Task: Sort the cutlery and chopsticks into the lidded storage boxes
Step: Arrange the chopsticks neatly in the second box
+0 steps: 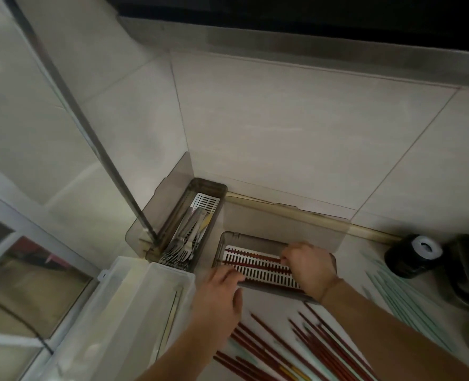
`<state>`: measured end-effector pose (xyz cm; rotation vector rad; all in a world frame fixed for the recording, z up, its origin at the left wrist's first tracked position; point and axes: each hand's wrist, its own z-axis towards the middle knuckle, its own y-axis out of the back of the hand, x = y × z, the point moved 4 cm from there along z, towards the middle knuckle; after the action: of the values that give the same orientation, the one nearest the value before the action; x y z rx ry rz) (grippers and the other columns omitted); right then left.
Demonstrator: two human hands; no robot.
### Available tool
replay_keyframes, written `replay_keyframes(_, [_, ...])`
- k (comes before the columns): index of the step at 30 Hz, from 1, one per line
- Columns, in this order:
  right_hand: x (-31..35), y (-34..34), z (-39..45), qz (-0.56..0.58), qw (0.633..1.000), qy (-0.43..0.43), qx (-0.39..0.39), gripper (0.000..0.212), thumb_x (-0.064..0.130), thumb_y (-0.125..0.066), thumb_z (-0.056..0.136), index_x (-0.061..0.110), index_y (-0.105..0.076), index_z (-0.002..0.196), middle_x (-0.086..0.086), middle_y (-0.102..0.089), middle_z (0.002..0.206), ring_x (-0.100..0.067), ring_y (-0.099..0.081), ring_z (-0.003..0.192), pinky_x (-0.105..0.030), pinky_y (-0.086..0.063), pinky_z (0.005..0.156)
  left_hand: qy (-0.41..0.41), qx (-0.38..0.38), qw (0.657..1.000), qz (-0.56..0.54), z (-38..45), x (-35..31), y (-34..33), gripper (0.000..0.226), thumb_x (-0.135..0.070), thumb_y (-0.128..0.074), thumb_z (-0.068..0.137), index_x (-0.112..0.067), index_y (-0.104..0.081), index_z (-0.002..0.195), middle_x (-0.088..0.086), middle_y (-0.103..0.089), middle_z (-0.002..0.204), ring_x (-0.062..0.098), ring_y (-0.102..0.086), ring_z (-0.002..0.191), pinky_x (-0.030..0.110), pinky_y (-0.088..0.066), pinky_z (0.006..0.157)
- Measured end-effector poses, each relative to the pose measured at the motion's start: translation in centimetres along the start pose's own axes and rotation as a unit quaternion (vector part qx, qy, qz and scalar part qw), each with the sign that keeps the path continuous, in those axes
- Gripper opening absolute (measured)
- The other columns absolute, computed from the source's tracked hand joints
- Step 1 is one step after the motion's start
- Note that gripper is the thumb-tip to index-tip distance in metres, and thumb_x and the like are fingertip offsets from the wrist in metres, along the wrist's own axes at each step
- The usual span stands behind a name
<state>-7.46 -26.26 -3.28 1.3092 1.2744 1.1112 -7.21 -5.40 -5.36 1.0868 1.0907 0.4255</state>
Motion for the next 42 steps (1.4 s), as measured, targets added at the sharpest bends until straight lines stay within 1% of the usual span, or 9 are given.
replay_keyframes(5, [1.4,-1.2,1.3,-0.116,0.988,0.057,0.085,0.02,0.008,-0.047,0.09,0.016,-0.061,0.104,-0.005,-0.064,0.109,-0.027,-0.062,0.098,-0.034,-0.047,0.074,-0.018,-0.02,0.999,-0.019,-0.2,0.0,0.1,0.019,-0.024,-0.055,0.089,-0.029,-0.064,0.105,-0.014,-0.051,0.112,0.0,-0.044,0.103,0.024,-0.047,0.09])
replay_keyframes(12, [1.3,-2.5,2.2,-0.077,0.989,0.047,0.117,0.017,0.019,-0.049,0.091,0.019,-0.065,0.098,-0.006,-0.066,0.105,-0.027,-0.063,0.094,-0.03,-0.044,0.069,-0.049,-0.043,0.997,-0.032,-0.4,0.1,0.9,0.018,-0.016,-0.06,0.086,-0.024,-0.067,0.101,-0.009,-0.056,0.109,0.0,-0.049,0.098,0.014,-0.043,0.084])
replay_keyframes(14, [1.2,-1.7,1.4,-0.027,0.996,0.035,0.077,0.02,0.028,-0.047,0.092,0.022,-0.066,0.095,-0.003,-0.066,0.102,-0.024,-0.064,0.091,-0.03,-0.046,0.067,-0.127,-0.035,0.991,-0.014,-0.9,-0.2,0.9,0.02,-0.012,-0.063,0.081,-0.021,-0.068,0.097,-0.005,-0.059,0.106,0.012,-0.053,0.102,0.027,-0.049,0.087])
replay_keyframes(19, [2.6,1.8,-5.4,0.14,0.968,0.048,-0.202,0.004,0.026,-0.065,0.082,0.029,-0.066,0.084,0.01,-0.067,0.08,-0.012,-0.063,0.066,-0.025,-0.05,0.051,-0.261,0.116,0.955,0.08,-3.2,-0.8,-1.8,0.024,-0.019,-0.065,0.079,-0.024,-0.069,0.102,-0.006,-0.063,0.101,0.018,-0.054,0.1,0.036,-0.047,0.089])
replay_keyframes(22, [4.5,-0.2,-9.7,0.136,0.98,0.061,-0.132,0.007,0.034,-0.055,0.08,0.029,-0.058,0.075,0.011,-0.06,0.069,-0.008,-0.059,0.059,-0.022,-0.044,0.045,-0.189,0.167,0.96,0.121,-3.5,-0.4,-3.3,0.029,-0.028,-0.046,0.094,-0.026,-0.061,0.118,-0.006,-0.055,0.119,0.018,-0.04,0.117,0.035,-0.029,0.101])
replay_keyframes(28, [5.9,-4.1,-13.5,0.133,0.991,-0.001,-0.025,0.026,0.047,-0.082,0.05,0.036,-0.065,0.066,0.02,-0.062,0.069,-0.002,-0.063,0.057,-0.013,-0.043,0.04,-0.178,0.18,0.954,0.161,-3.5,-0.5,-4.0,0.03,-0.03,-0.042,0.096,-0.025,-0.061,0.118,-0.006,-0.053,0.121,0.019,-0.037,0.119,0.034,-0.025,0.096])
replay_keyframes(34, [6.8,-6.6,-13.5,0.147,0.987,-0.043,0.046,0.038,0.051,-0.042,0.088,0.031,-0.053,0.118,0.012,-0.051,0.121,-0.015,-0.053,0.113,-0.028,-0.048,0.084,-0.198,0.19,0.944,0.185,-4.1,-0.8,-4.5,0.027,-0.023,-0.044,0.095,-0.023,-0.057,0.119,-0.004,-0.051,0.121,0.021,-0.037,0.118,0.038,-0.026,0.091])
replay_keyframes(39, [7.1,-3.3,-13.7,0.123,0.992,-0.013,-0.019,0.03,0.053,-0.083,0.048,0.035,-0.067,0.066,0.018,-0.061,0.071,-0.004,-0.063,0.064,-0.014,-0.043,0.041,-0.257,0.116,0.951,0.129,-4.3,-1.8,-1.7,0.014,-0.026,-0.066,0.082,-0.031,-0.068,0.095,-0.014,-0.06,0.098,0.013,-0.053,0.099,0.028,-0.041,0.082])
replay_keyframes(42, [5.4,-0.4,-13.7,0.088,0.993,-0.016,-0.078,0.03,0.046,-0.087,0.046,0.034,-0.064,0.061,0.017,-0.06,0.065,-0.006,-0.063,0.061,-0.014,-0.039,0.036,-0.251,-0.007,0.968,0.026,-4.3,-2.3,0.7,0.017,-0.036,-0.064,0.084,-0.03,-0.064,0.1,-0.013,-0.056,0.103,0.006,-0.047,0.101,0.021,-0.037,0.088])
